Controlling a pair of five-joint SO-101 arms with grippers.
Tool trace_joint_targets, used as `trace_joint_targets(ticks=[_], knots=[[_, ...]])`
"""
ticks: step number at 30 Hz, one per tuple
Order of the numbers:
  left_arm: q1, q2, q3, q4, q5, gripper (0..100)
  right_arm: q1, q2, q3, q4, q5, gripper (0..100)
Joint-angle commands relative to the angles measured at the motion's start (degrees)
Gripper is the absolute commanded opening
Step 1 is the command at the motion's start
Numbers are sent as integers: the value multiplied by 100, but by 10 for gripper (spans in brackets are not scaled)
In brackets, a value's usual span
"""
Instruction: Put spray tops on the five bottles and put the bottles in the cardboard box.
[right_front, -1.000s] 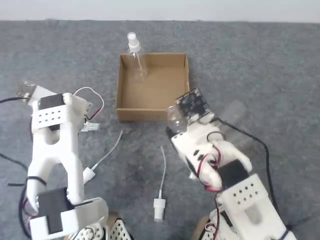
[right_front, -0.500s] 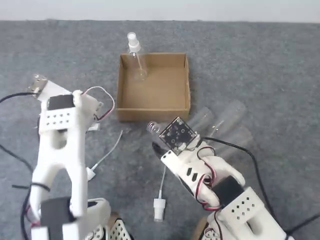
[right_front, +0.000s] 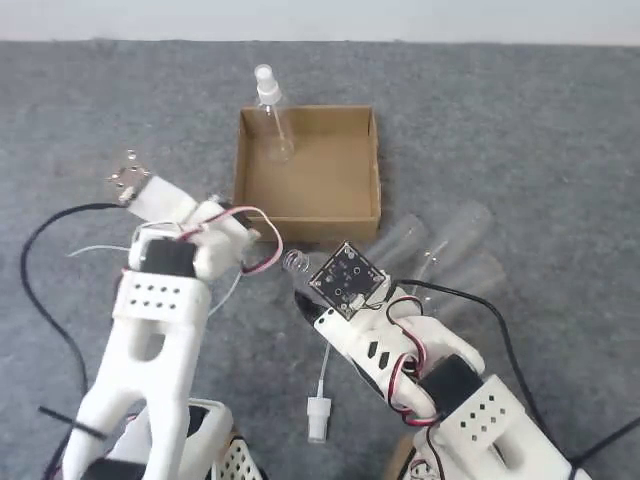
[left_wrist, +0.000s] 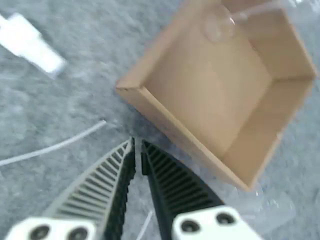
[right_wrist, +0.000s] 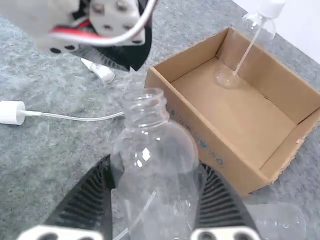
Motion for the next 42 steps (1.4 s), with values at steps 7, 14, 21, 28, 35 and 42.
trace_joint_targets(ticks=[7,14,21,28,35,42], knots=[[1116,-1029,391,-185,-53,12,-75,-198,-53,-136,53,28],[1178,-1266,514,-167,-176,12,-75,-207,26,-145,79,28],[1837,-1600,593,-62,-466,12,-40,-207,35,-145,88,28],[1960,-1670,593,-62,-651,12,145,-242,35,-136,70,27],[2409,-1670,558,9,-897,13,505,-233,35,-251,35,27],[2453,-1679,567,18,-905,13,523,-215,44,-268,35,27]])
